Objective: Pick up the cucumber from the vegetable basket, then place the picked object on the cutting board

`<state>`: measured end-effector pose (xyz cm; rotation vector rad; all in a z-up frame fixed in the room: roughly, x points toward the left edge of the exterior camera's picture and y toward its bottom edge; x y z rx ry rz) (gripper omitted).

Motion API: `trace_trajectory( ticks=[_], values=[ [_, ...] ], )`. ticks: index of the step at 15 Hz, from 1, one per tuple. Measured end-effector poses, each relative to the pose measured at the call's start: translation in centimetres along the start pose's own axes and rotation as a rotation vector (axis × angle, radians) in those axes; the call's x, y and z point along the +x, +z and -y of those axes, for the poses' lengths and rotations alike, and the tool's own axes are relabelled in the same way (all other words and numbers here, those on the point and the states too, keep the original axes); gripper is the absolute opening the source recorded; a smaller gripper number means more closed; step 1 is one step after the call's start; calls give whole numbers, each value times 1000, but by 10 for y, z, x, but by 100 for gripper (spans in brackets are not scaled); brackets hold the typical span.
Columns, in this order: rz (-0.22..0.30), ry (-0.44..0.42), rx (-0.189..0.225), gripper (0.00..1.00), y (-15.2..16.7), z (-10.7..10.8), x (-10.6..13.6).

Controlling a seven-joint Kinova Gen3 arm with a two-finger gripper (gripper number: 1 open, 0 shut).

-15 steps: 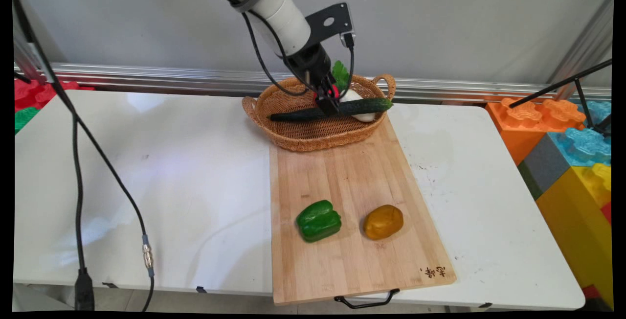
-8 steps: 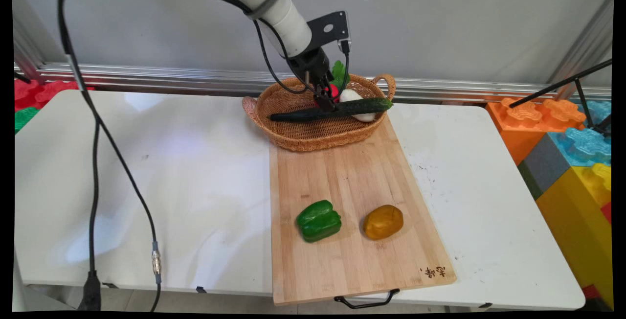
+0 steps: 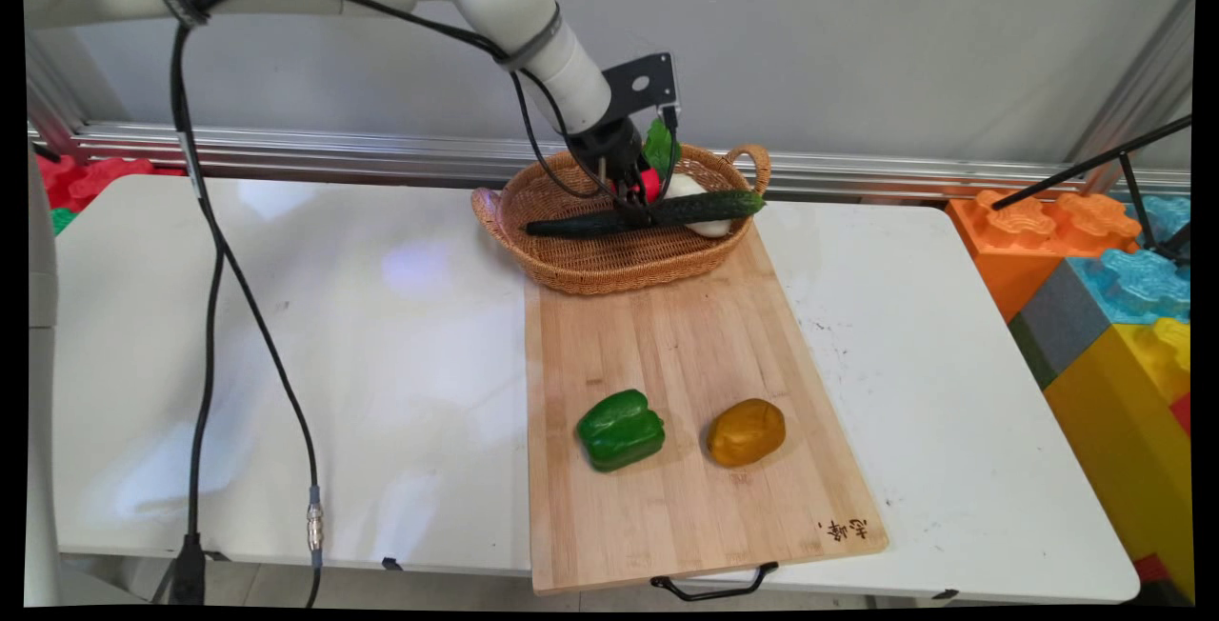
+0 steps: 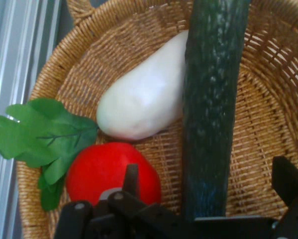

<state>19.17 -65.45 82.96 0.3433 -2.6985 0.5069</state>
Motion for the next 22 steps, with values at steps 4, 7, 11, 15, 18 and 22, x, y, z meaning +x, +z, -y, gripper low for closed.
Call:
trace_trajectory(
  ticks=[4,7,11,15,18,22],
  values=[
    [-2,0,-18,100,17,0,-7],
    [-8,2,-27,0,21,-1,-9],
    [-19,0,-40,0,22,-5,-10],
    [-34,-19,-39,0,13,-9,-8],
    [-35,-37,-32,0,-5,-14,-3],
    [-58,-21,8,0,-49,-22,21]
  ],
)
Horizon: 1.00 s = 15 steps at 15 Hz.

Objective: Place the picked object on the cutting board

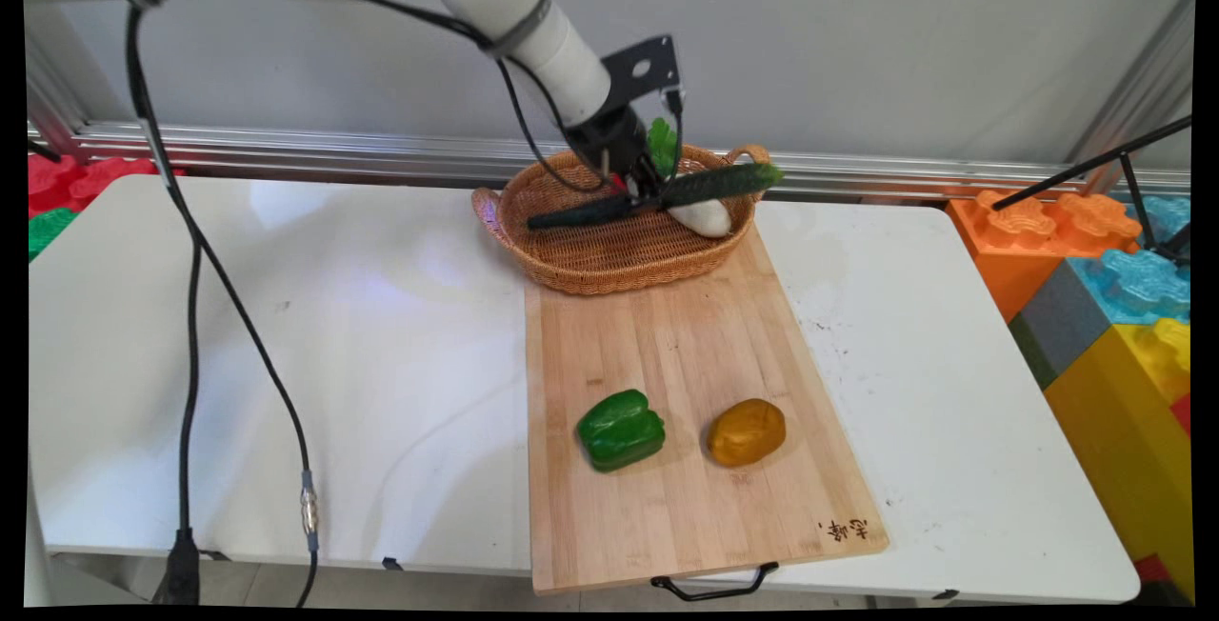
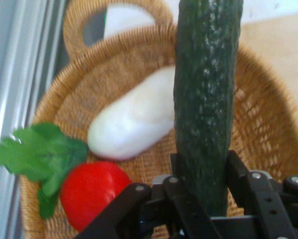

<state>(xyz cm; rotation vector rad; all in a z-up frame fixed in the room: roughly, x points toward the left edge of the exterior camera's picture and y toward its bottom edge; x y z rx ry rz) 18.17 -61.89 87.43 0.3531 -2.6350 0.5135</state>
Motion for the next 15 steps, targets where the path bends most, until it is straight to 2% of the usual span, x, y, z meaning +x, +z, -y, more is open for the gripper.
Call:
trace_trajectory(
  ticks=[3,7,10,12,15],
  values=[
    [-30,31,13,0,-25,-10,26],
    [-69,69,5,0,-48,-30,55],
    [-76,65,-21,0,-61,-51,72],
    [-66,29,-59,0,-65,-71,80],
    [-37,-34,-101,0,-57,-96,80]
  ],
)
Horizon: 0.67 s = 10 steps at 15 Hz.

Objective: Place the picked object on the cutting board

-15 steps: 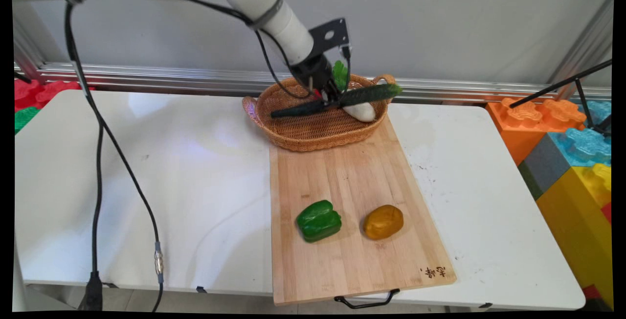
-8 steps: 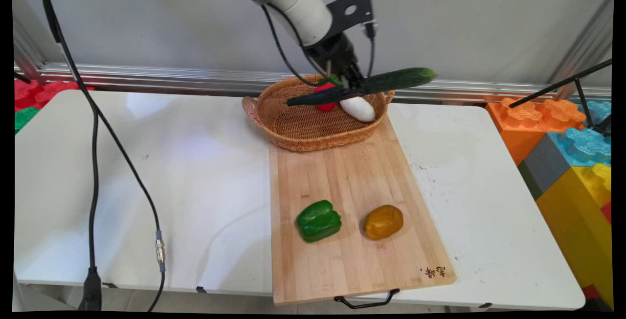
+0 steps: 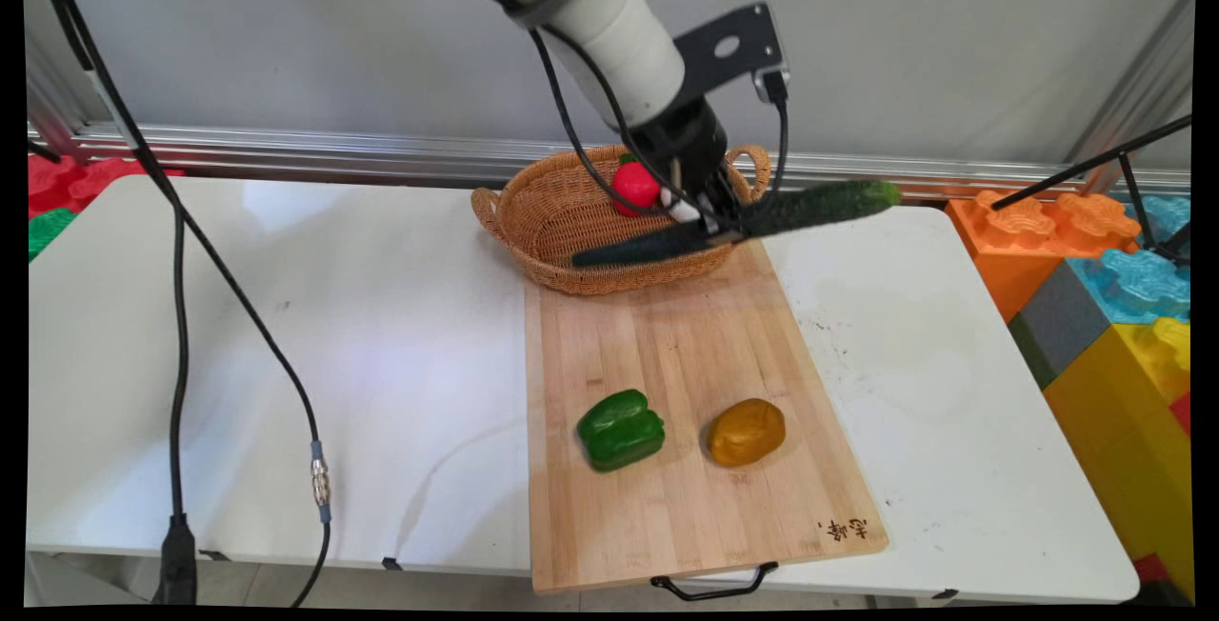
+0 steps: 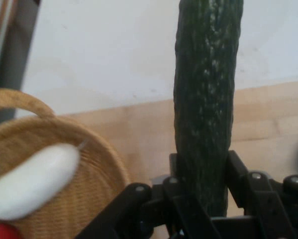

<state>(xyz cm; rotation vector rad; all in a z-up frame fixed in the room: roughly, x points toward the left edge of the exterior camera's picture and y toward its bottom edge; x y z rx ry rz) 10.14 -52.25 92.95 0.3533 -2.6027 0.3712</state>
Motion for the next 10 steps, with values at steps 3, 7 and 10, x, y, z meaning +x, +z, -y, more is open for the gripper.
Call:
trace_trajectory(
  ticks=[3,7,10],
  values=[
    [38,-49,-14,0,21,-10,-13],
    [91,-98,-25,0,58,-15,-35],
    [113,-117,-35,0,76,-16,-45]
  ],
)
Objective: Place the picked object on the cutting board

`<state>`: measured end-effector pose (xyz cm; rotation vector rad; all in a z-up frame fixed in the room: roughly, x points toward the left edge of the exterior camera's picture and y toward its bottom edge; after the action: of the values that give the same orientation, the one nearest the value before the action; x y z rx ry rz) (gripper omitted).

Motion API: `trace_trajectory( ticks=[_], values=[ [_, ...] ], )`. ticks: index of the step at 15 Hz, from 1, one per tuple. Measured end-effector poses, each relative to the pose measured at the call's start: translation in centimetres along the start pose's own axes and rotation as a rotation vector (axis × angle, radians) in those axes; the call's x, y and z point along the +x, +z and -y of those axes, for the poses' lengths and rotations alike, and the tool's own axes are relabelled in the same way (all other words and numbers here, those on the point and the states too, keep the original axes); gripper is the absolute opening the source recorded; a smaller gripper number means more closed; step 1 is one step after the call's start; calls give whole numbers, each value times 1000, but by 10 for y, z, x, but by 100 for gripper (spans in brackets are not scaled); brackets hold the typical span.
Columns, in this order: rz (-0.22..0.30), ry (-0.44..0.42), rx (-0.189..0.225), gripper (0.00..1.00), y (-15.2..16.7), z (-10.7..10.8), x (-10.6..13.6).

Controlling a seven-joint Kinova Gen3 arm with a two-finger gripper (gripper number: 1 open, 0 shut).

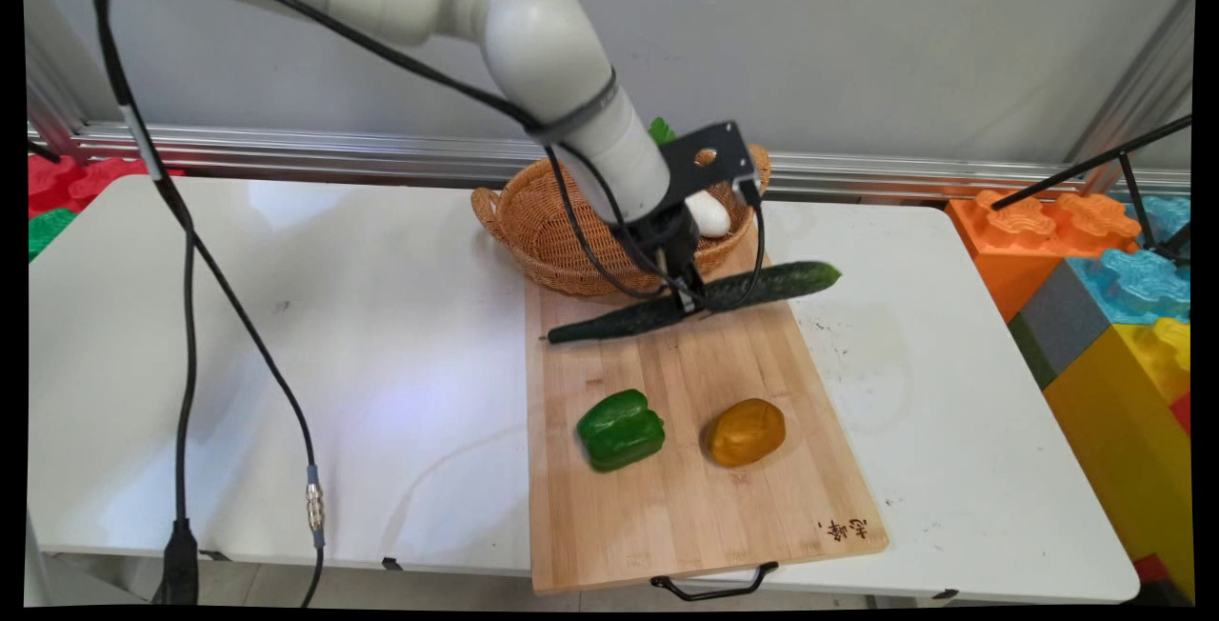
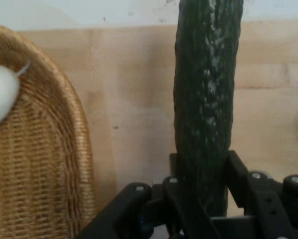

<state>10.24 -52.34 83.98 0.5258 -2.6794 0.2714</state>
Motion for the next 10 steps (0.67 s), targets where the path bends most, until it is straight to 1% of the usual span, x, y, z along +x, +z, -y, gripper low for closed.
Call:
trace_trajectory(
  ticks=[3,5,6,10],
  values=[
    [22,-23,-16,0,21,0,-8],
    [28,-31,-24,0,28,-1,-10],
    [30,-36,-29,100,31,-1,-11],
    [27,-52,-44,100,34,-4,-7]
  ],
)
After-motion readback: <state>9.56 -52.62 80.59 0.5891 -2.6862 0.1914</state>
